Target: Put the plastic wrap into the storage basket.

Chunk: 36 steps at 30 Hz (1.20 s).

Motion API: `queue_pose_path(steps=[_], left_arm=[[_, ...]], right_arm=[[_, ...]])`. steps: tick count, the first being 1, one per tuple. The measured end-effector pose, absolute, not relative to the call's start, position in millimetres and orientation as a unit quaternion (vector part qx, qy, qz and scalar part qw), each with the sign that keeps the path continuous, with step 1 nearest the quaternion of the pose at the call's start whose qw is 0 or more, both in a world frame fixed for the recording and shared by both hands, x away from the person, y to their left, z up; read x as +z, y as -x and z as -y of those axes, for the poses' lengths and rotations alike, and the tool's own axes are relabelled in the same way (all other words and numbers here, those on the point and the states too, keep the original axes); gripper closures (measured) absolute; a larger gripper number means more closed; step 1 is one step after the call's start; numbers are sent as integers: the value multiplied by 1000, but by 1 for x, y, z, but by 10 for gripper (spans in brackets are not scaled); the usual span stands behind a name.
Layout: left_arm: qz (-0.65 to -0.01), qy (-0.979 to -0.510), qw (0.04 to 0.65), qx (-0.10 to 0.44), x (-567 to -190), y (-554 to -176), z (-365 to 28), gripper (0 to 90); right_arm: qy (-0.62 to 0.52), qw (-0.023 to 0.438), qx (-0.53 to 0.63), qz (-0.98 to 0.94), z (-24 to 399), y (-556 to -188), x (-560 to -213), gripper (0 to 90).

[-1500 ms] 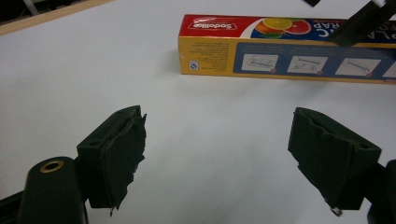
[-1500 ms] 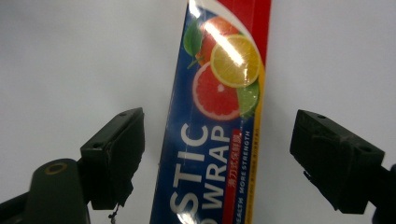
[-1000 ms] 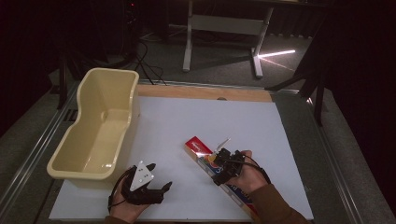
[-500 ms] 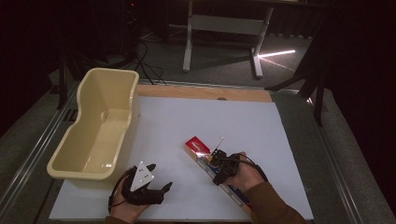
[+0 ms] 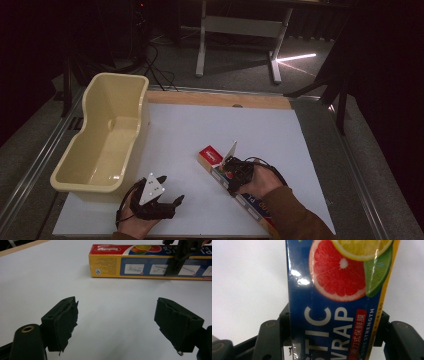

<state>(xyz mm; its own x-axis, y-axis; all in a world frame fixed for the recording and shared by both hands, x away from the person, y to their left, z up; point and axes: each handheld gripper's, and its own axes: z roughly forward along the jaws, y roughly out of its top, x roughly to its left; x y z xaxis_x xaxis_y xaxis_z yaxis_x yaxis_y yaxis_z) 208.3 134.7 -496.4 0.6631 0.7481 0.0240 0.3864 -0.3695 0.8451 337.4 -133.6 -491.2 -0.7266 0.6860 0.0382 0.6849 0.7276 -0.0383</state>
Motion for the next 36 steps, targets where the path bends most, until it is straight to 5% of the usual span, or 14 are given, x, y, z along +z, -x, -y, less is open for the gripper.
queue_pose_path(steps=[19,36], left_arm=[[-356,-802,435,204,-498,-209,-132,190],[-355,-805,432,200,-501,-211,-131,190]], right_arm=[[472,151,-222,840,175,-364,-451,412],[463,238,-392,758,146,-373,-406,412]])
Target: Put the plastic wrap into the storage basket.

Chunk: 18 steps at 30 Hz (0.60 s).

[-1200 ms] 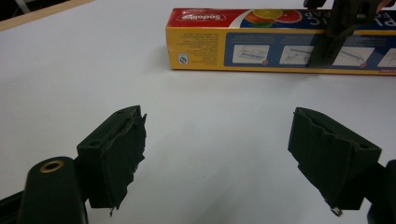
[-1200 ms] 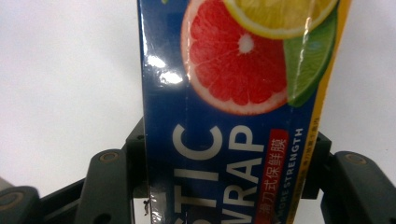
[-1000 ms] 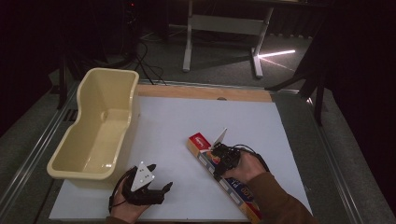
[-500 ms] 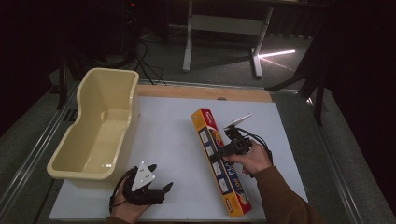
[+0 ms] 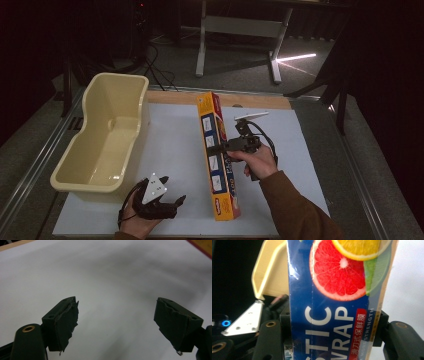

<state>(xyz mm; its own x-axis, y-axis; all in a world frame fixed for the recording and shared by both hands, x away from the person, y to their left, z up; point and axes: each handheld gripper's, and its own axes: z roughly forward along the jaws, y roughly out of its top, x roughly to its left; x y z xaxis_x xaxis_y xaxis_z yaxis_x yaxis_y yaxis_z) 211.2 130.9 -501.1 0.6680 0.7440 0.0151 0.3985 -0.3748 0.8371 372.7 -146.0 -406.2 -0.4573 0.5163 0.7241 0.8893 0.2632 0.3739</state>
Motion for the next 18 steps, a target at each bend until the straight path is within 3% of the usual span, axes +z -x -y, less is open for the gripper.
queue_pose_path(steps=[18], left_arm=[[-353,-803,437,201,-501,-210,-129,190]], right_arm=[[456,260,-416,742,109,-383,-367,412]])
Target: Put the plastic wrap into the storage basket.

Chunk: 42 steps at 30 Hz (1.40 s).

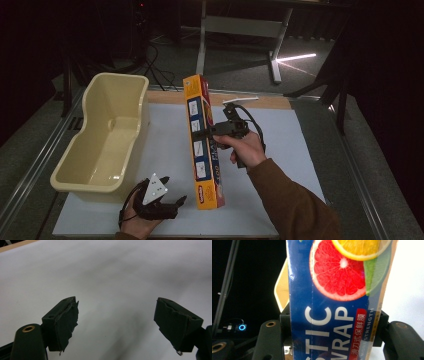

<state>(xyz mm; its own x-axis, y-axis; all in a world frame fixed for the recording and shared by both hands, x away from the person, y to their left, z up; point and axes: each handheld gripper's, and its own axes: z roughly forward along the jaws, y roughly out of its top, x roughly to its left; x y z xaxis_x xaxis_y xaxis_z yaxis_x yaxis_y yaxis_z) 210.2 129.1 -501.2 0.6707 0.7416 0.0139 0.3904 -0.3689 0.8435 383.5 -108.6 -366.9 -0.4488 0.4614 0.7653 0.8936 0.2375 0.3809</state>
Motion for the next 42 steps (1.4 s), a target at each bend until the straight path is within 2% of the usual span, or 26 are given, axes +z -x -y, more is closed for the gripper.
queue_pose_path(steps=[16,22,31,42], left_arm=[[-346,-803,442,200,-501,-209,-127,190],[-345,-804,441,200,-501,-208,-126,190],[-341,-805,442,202,-501,-208,-125,190],[-340,-803,447,199,-501,-207,-125,190]], right_arm=[[437,295,-446,723,94,-390,-338,411],[433,296,-448,724,80,-392,-329,411],[439,322,-461,701,47,-400,-321,411],[459,319,-477,678,16,-409,-309,411]])
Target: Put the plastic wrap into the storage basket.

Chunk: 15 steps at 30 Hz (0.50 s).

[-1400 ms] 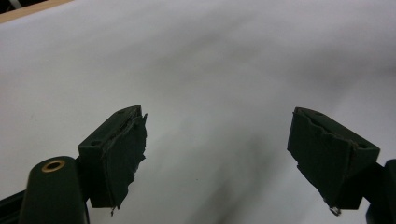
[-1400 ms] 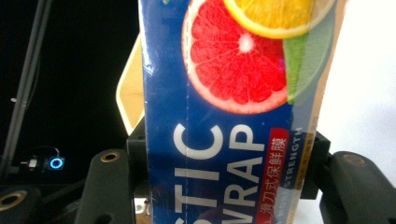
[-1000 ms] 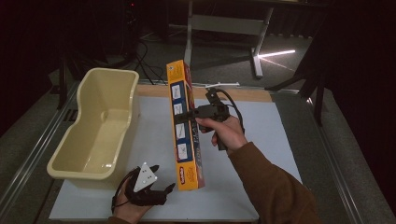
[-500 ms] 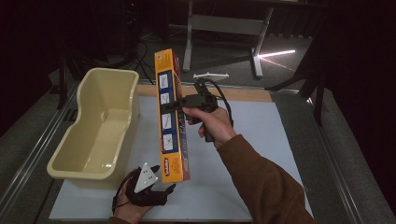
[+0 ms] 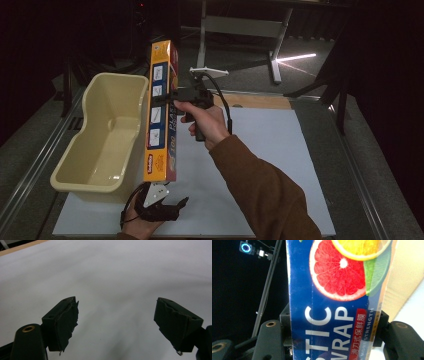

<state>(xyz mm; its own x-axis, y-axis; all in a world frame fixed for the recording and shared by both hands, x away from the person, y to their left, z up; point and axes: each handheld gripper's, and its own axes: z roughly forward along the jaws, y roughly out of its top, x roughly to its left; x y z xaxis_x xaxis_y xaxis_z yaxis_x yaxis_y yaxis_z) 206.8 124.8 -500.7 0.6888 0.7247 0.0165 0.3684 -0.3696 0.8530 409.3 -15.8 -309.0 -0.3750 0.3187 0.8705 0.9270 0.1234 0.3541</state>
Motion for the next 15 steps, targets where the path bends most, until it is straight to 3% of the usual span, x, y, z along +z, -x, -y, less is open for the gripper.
queue_pose_path(steps=[15], left_arm=[[-346,-795,456,199,-500,-205,-130,190]], right_arm=[[473,320,-474,670,-19,-419,-309,411]])
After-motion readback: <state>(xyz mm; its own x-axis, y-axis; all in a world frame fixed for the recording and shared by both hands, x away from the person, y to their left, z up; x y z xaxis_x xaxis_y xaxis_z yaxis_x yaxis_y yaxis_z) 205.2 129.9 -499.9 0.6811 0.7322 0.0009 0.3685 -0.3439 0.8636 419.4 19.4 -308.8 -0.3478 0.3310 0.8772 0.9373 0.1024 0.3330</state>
